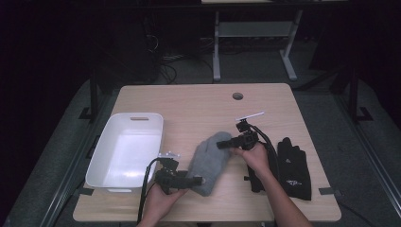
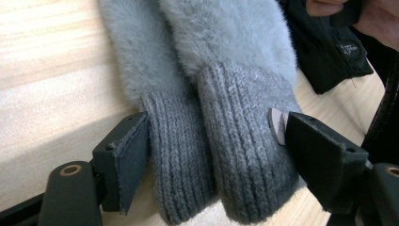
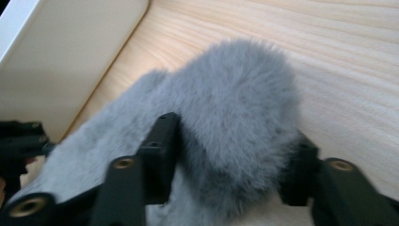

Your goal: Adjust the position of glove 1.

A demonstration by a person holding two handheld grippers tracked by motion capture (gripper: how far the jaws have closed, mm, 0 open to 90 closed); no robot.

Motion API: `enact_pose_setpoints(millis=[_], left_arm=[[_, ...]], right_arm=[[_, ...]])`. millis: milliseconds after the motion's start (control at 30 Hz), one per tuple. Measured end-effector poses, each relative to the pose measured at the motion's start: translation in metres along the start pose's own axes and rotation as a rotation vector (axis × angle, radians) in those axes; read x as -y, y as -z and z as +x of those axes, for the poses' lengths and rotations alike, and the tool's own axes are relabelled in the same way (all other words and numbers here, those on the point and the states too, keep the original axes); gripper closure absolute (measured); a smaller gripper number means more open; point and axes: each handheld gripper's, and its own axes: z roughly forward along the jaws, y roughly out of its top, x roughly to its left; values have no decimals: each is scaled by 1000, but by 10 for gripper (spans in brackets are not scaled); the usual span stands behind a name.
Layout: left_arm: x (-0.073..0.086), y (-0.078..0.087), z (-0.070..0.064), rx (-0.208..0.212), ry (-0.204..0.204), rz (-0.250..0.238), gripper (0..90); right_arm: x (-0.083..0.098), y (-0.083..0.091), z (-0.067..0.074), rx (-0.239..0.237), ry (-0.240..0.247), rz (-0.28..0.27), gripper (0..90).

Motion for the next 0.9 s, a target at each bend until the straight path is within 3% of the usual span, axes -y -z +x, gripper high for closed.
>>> enact_pose_setpoints(millis=[67, 233, 267, 367, 400, 467, 533, 667, 700, 733, 833, 900], left_arm=[[-1, 1, 1, 4, -3, 14, 291], [-3, 0, 2, 15, 4, 27, 320], [-3, -1, 3, 18, 16, 27, 280], [-1, -2, 5, 28, 23, 20, 238], [0, -4, 6, 37, 39, 22, 185], [0, -7, 9, 64, 75, 28, 165], [-1, -7, 7, 60, 66, 38, 165], [-3, -10, 8, 113, 85, 62, 236], [-4, -9, 9, 135, 77, 65, 328], [-4, -9, 9, 135, 77, 65, 356], [-5, -7, 7, 141, 66, 61, 410], [-4, -5, 8, 155, 68, 53, 419]], right_arm=[[-1, -4, -2, 5, -27, 5, 394], [-1, -11, -4, -3, -54, 16, 399], [-1, -14, -4, -9, -58, 21, 438], [0, -15, -4, -9, -60, 18, 442], [0, -15, -4, -12, -61, 28, 445], [0, -15, -4, -10, -62, 30, 445], [0, -15, -4, -10, -63, 30, 446], [0, -17, -3, -23, -61, 28, 481], [0, -18, -4, -48, -63, 20, 564], [0, -18, -4, -48, -63, 20, 564], [1, -17, -3, -92, -71, 2, 678], [1, -15, -3, -100, -69, -3, 690]])
